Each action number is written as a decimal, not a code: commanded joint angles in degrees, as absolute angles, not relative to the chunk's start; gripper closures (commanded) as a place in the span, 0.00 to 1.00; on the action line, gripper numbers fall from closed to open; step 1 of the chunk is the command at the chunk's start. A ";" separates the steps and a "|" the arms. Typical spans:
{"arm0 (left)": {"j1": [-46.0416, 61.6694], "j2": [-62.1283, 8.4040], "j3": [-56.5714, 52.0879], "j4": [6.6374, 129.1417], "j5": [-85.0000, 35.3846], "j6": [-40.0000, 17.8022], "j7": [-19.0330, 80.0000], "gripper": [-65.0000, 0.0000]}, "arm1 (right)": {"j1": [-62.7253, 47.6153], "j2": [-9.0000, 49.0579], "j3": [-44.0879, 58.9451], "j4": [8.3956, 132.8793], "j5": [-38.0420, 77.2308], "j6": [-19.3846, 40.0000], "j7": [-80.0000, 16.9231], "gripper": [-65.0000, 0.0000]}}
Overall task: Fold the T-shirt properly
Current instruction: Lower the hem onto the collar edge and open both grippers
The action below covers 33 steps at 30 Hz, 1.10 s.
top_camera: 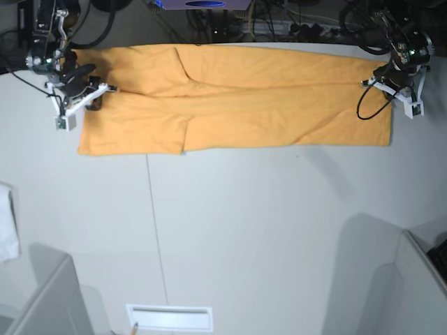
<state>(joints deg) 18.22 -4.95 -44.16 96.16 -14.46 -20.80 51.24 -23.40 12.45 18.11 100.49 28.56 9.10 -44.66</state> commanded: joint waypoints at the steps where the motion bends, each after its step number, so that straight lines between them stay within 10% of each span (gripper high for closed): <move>1: 17.80 -5.32 -44.18 95.25 -14.20 -20.18 49.89 1.00 | -22.73 13.23 18.51 100.09 28.88 9.19 -43.65 1.00; 21: -4.09 -5.05 -43.82 83.30 2.15 -20.00 49.54 1.00 | 9.98 9.89 17.98 69.76 11.65 9.71 -41.71 1.00; 33: -3.47 -5.49 -44.44 96.31 -1.01 -21.49 53.32 1.00 | 8.40 7.25 17.98 96.57 11.82 9.71 -52.00 1.00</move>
